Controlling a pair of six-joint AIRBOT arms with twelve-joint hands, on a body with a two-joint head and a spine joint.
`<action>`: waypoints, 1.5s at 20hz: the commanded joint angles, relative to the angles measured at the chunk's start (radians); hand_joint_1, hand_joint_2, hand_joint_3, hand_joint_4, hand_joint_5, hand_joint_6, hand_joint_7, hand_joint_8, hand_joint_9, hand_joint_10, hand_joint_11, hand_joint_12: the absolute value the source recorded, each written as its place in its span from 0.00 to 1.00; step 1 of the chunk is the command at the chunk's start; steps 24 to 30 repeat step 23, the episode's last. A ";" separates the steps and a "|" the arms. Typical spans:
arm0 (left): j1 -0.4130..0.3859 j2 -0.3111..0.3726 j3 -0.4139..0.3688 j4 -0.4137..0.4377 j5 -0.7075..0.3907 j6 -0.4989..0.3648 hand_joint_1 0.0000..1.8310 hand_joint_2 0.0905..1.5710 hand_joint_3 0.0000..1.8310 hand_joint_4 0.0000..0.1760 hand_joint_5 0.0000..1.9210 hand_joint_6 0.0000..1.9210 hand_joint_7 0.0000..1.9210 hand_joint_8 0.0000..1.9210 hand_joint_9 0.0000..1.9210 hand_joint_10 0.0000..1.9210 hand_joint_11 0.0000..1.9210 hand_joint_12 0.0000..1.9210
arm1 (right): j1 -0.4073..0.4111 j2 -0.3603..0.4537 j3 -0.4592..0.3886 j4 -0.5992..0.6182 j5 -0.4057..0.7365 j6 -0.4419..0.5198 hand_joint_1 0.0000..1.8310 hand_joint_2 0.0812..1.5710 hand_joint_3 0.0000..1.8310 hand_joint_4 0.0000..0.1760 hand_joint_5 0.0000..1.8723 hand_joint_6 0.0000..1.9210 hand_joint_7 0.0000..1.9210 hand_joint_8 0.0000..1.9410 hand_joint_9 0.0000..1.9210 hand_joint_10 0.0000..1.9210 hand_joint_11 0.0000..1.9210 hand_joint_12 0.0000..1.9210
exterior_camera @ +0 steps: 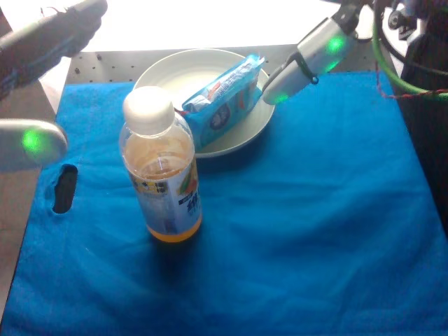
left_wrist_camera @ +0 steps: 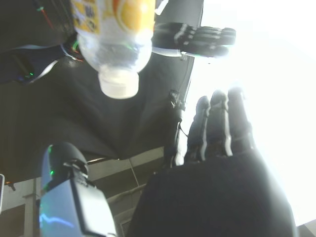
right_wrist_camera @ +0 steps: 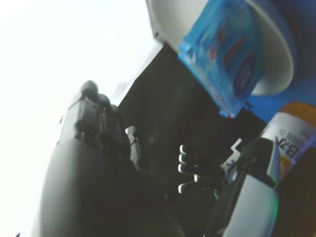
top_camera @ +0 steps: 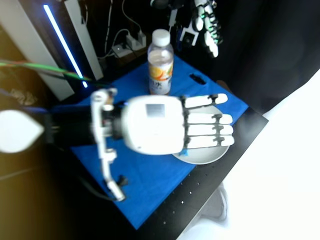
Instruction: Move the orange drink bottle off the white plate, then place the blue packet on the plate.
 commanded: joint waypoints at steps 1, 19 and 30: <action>-0.001 0.007 0.000 -0.050 -0.128 0.003 0.19 0.48 0.00 1.00 0.00 0.00 0.00 0.00 0.00 0.00 0.00 0.00 | 0.020 0.011 -0.013 0.071 0.101 -0.009 0.49 0.35 0.00 1.00 0.00 0.00 0.00 0.00 0.00 0.00 0.00 0.34; 0.075 0.135 -0.088 -0.243 -0.426 0.181 0.31 0.53 0.00 1.00 0.01 0.01 0.00 0.00 0.00 0.00 0.00 0.00 | 0.017 0.385 -0.385 0.457 0.372 -0.411 0.43 0.38 0.00 1.00 0.00 0.00 0.00 0.00 0.03 0.00 0.00 0.37; 0.022 0.132 -0.079 -0.219 -0.426 0.187 0.22 0.70 0.01 1.00 0.10 0.01 0.00 0.00 0.00 0.00 0.00 0.00 | -0.061 0.454 -0.469 0.600 0.508 -0.547 0.41 0.40 0.00 1.00 0.00 0.00 0.03 0.00 0.03 0.00 0.00 0.18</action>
